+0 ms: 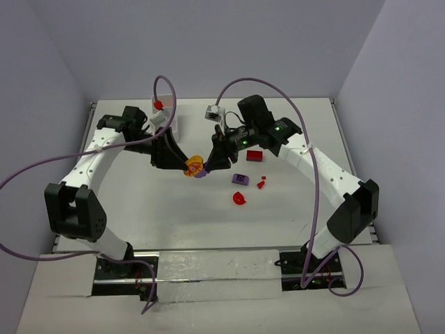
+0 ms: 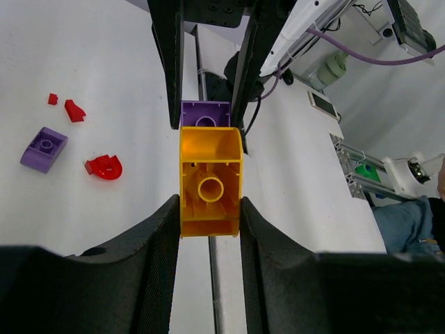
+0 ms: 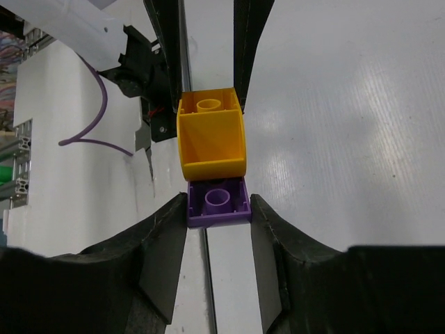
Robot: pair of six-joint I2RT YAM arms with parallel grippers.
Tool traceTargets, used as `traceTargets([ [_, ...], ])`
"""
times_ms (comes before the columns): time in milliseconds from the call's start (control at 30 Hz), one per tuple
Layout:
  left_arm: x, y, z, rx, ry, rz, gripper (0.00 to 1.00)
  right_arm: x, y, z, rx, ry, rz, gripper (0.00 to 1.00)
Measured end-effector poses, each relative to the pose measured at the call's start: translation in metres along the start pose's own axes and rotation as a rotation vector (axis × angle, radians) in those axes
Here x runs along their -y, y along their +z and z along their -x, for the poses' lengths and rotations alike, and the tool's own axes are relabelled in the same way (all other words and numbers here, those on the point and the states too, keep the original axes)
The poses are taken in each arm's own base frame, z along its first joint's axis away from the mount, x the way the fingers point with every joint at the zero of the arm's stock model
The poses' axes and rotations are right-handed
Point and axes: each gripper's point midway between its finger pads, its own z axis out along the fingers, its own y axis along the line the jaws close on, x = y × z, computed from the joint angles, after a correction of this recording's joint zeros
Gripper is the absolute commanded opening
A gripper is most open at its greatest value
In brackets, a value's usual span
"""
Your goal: Sort the legos into containers by color
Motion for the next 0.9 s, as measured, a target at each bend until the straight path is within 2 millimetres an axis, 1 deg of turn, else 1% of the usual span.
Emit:
traceTargets([
  [67,-0.001,0.0,0.0,-0.002,0.003,-0.004,0.0,0.002,0.001,-0.001,-0.005,0.001,-0.006,0.41],
  [100,-0.001,0.0,-0.001,-0.003,0.005,-0.005,0.0,0.003,0.001,-0.002,-0.008,0.003,-0.006,0.35],
  [133,-0.001,0.0,-0.002,-0.004,0.005,-0.007,0.0,0.002,0.001,-0.003,-0.012,0.003,-0.005,0.22],
  [167,-0.001,0.0,-0.002,-0.005,0.005,-0.007,0.0,0.002,0.002,-0.004,-0.014,0.002,-0.004,0.11],
  [200,0.0,0.0,-0.003,-0.005,0.005,-0.008,0.0,0.002,0.002,-0.004,-0.016,0.002,-0.003,0.05],
  [233,0.0,0.0,-0.003,-0.006,0.005,-0.009,0.0,0.001,0.002,-0.004,-0.017,0.001,-0.002,0.02],
  [300,0.001,0.0,-0.004,-0.005,0.007,-0.011,0.04,0.0,0.002,-0.004,-0.018,-0.001,-0.002,0.0],
  [333,0.001,0.0,-0.004,-0.005,0.006,-0.011,0.08,0.0,0.002,-0.004,-0.019,-0.002,-0.001,0.0],
  [367,0.001,0.0,-0.004,-0.005,0.006,-0.011,0.15,-0.001,0.002,-0.004,-0.021,-0.002,-0.001,0.0],
  [433,0.002,0.0,-0.004,-0.005,0.004,-0.012,0.38,-0.001,0.002,-0.004,-0.025,-0.003,-0.002,0.0],
  [467,0.002,0.0,-0.004,-0.006,0.003,-0.012,0.46,-0.001,0.002,-0.005,-0.026,-0.003,-0.002,0.0],
  [600,0.002,0.0,-0.005,-0.006,0.003,-0.012,0.7,-0.004,0.003,-0.005,-0.032,-0.003,0.002,0.0],
  [700,0.002,0.0,-0.005,-0.007,0.003,-0.011,0.76,-0.008,0.005,-0.005,-0.035,-0.006,0.01,0.0],
  [900,0.003,0.002,-0.005,-0.011,-0.012,-0.014,0.77,-0.013,0.004,0.002,-0.027,-0.021,0.014,0.0],
])
